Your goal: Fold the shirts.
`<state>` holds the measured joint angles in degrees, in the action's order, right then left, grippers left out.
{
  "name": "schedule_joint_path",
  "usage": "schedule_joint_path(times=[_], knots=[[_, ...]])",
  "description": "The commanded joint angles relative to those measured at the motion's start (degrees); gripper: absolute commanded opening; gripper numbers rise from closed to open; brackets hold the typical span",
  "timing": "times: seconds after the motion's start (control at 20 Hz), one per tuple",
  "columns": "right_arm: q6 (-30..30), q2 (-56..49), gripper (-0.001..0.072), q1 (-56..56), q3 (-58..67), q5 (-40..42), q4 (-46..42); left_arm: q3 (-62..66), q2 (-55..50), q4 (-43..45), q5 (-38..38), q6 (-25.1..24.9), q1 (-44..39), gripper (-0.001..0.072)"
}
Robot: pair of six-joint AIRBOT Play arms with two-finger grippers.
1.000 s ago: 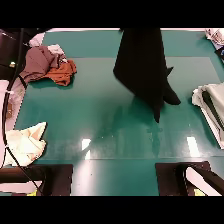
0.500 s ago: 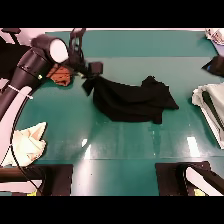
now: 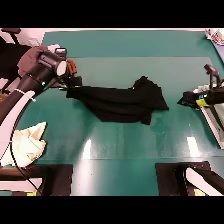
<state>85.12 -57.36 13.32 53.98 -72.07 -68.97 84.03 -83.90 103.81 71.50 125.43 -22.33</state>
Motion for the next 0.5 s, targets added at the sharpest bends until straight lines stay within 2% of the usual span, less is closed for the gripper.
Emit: schedule_joint_path(times=[0.0, 0.05, 0.2, 0.3, 0.45], knots=[[-0.1, 0.0, 0.0263, -0.2, -4.5, 1.1, 0.4, -0.7, 0.0, -7.1, -6.6, -3.6, 5.4, 0.0444], [-0.1, 0.0, 0.0263, -0.2, -5.1, 1.0, 0.5, 0.3, 0.0, -9.5, -8.5, -6.0, 7.1, 0.054], [-1.0, 0.2, 0.0263, -0.2, -5.5, 1.0, 3.0, 7.9, 0.0, -11.5, -8.7, -16.1, 11.9, 0.0543], [-2.8, 1.0, 0.0265, -0.2, -5.5, 1.4, 6.6, 14.5, 0.0, -12.0, -2.4, -22.7, 14.5, 0.0543], [-3.3, 3.0, 0.0264, -1.4, -5.5, 2.3, 7.3, 15.5, 1.8, -14.6, 9.2, -28.2, 15.7, 0.0542]])
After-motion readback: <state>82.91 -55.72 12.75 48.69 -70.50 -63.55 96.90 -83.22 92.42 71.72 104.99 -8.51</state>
